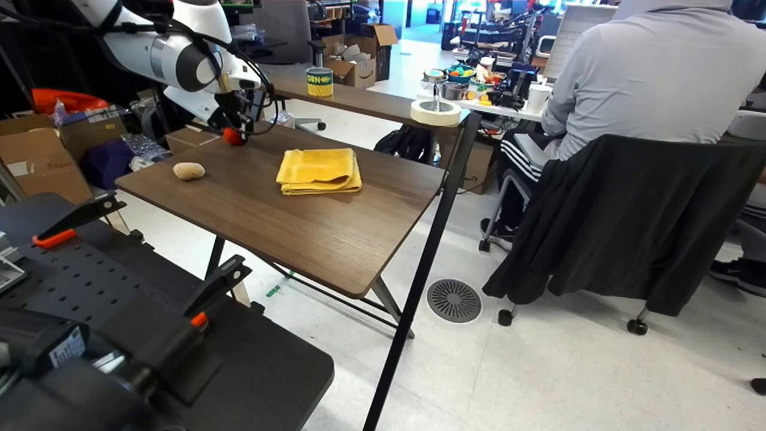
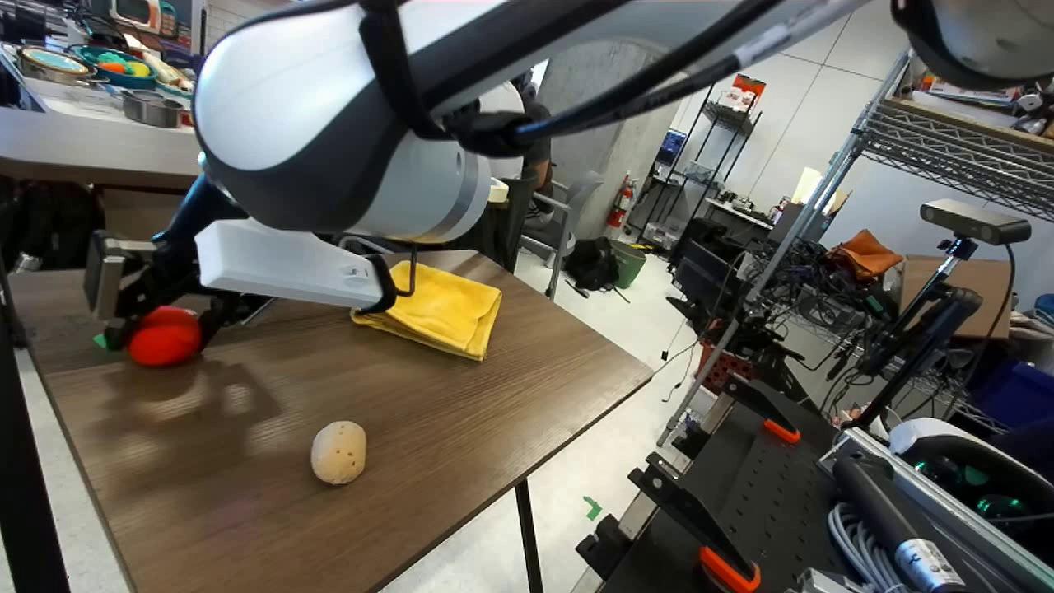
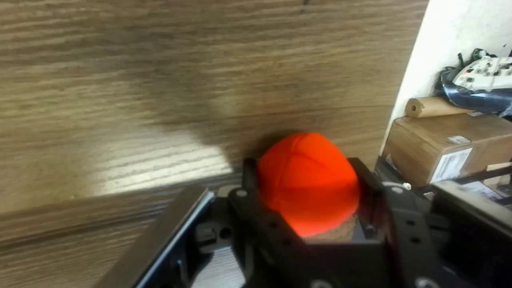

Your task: Move the red plushie to the right of the table, then use the towel to wipe the table, then put the brown plushie at the right back corner

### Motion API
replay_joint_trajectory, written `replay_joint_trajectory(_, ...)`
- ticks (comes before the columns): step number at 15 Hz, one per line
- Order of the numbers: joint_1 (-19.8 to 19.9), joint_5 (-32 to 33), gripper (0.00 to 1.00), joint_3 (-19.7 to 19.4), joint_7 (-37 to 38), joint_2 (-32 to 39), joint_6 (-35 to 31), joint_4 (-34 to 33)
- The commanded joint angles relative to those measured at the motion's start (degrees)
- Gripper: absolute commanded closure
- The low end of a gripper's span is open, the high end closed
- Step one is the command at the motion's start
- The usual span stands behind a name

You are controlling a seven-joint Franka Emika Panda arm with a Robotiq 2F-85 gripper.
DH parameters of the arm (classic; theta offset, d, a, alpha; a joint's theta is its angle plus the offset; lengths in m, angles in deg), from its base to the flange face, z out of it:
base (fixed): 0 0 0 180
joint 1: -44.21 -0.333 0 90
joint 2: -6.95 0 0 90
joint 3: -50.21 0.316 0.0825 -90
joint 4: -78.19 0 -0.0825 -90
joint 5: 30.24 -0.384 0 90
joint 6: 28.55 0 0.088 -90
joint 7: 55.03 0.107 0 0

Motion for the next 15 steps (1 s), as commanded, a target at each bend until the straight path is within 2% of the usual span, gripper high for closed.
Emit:
replay_joint_trajectory(1,1.03,-2.79,0.71,1.52,-2.44,3.65,1.86,-5.18)
replay_joint_trajectory(3,1.97,-3.45,0.83,2.61,-3.1,2.13,2.08,-3.87)
replay_joint_trajectory(5,3.8,-2.77,0.88,3.87,-2.33,-3.24,1.73,2.3)
replay_joint_trajectory(6,3.56,-2.66,0.91,2.36,-0.2,-6.99,1.2,6.48)
replay_joint_trajectory(7,2.72,-2.39,0.94,-0.11,2.68,-10.32,1.75,9.74)
replay_joint_trajectory(8,-0.22,-1.7,0.93,-5.95,8.64,-13.63,1.36,12.47)
replay_joint_trajectory(10,-2.77,-2.84,0.92,-12.03,12.35,-18.02,-0.91,17.11)
replay_joint_trajectory(15,-6.64,-0.45,0.92,-26.56,21.59,-27.5,-2.03,31.08)
